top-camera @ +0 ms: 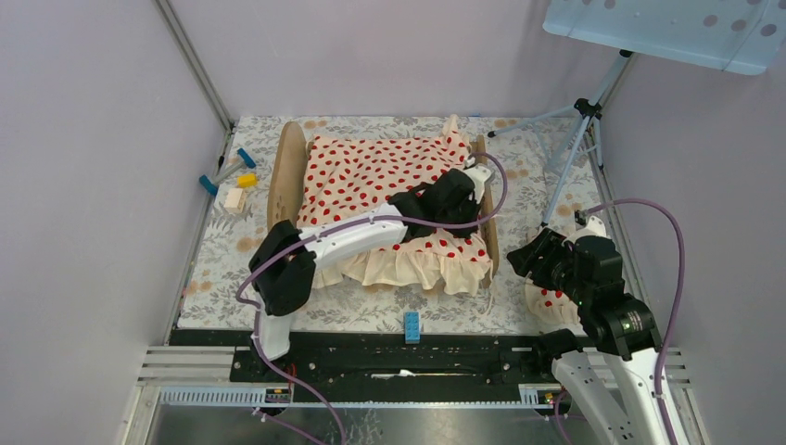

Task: Set up the pet bed
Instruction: Cross the ropes on the bed frame.

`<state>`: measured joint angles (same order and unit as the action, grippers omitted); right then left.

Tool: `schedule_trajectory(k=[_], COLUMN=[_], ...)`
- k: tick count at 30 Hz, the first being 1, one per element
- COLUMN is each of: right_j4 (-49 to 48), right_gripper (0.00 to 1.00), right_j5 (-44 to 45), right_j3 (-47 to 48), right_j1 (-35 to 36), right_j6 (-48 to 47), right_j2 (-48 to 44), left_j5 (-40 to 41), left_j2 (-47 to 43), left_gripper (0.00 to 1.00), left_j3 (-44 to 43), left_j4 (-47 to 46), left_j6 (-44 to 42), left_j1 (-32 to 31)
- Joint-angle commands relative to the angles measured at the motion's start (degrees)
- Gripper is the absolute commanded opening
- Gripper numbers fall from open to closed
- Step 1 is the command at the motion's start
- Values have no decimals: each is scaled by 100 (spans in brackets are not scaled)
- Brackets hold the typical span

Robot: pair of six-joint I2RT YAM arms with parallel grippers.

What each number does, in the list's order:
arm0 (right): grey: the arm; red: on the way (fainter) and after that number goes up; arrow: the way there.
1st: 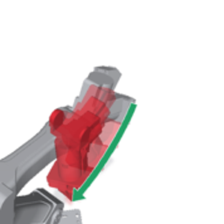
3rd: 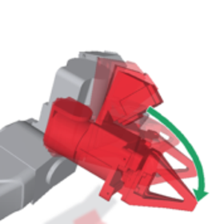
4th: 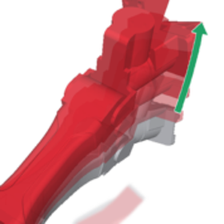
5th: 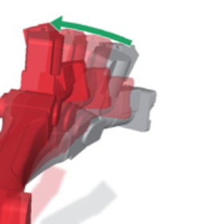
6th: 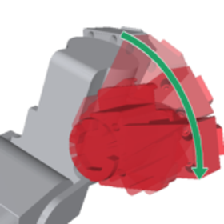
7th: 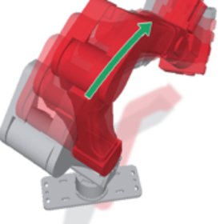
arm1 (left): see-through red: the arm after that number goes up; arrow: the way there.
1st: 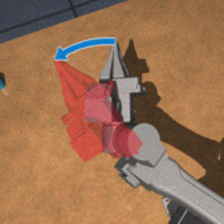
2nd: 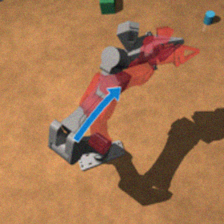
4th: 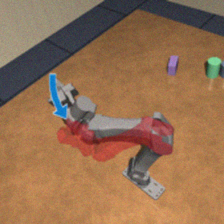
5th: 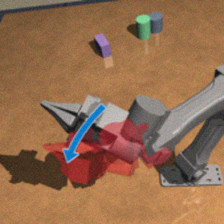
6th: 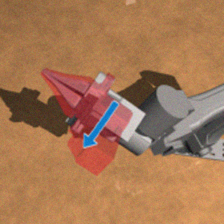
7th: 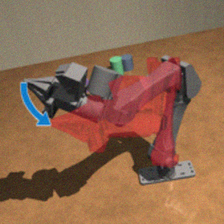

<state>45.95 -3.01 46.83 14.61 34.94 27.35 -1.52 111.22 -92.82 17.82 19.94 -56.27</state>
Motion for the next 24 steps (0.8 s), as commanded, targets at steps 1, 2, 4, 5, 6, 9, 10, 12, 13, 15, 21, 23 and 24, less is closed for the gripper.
schedule_trajectory(k=[1, 2, 4, 5, 6, 9, 10, 12, 13, 15, 21, 23, 24], right_j4=[-185, -196, -205, -210, -224, -249, -260, -288, -295, -304, -322, -332, -327], right_gripper=[63, 63, 63, 63, 63, 63, 63, 63, 63, 63, 63, 63, 63], right_j5=[-113, -113, -113, -113, -113, -95, -95, -99, -103, -108, -104, -104, -96], right_j3=[-63, -67, -77, -85, -88, -114, -129, -163, -173, -196, -222, -226, -227], right_j1=[-20, -19, -19, -19, -20, -23, -19, -19, -20, -19, -20, -20, -20], right_j6=[21, 22, 27, 26, 23, 37, 39, 47, 43, 61, 87, 94, 94], right_j2=[-9, -11, -4, -7, 4, 22, 31, 33, 40, 42, 36, 33, 33], left_j5=[-54, -39, -4, 20, 40, 77, 85, 87, 87, 121, 201, 310, 322], left_j2=[-694, -755, -880, -942, -1004, -1194, -1259, -1365, -1408, -1491, -1662, -1722, -1759], left_gripper=[0, 0, 0, 0, 0, 0, 0, 0, 0, 0, 0, 0, 0], left_j3=[261, 330, 483, 549, 623, 865, 922, 1014, 1037, 1031, 1055, 1057, 1078], left_j4=[-25, -18, -16, -16, -16, -16, -22, -18, 9, 71, 131, 161, 168], left_j6=[-200, -213, -227, -232, -236, -237, -243, -265, -283, -325, -385, -386, -392], left_j1=[44, 46, 61, 70, 84, 145, 164, 192, 209, 217, 273, 298, 307])
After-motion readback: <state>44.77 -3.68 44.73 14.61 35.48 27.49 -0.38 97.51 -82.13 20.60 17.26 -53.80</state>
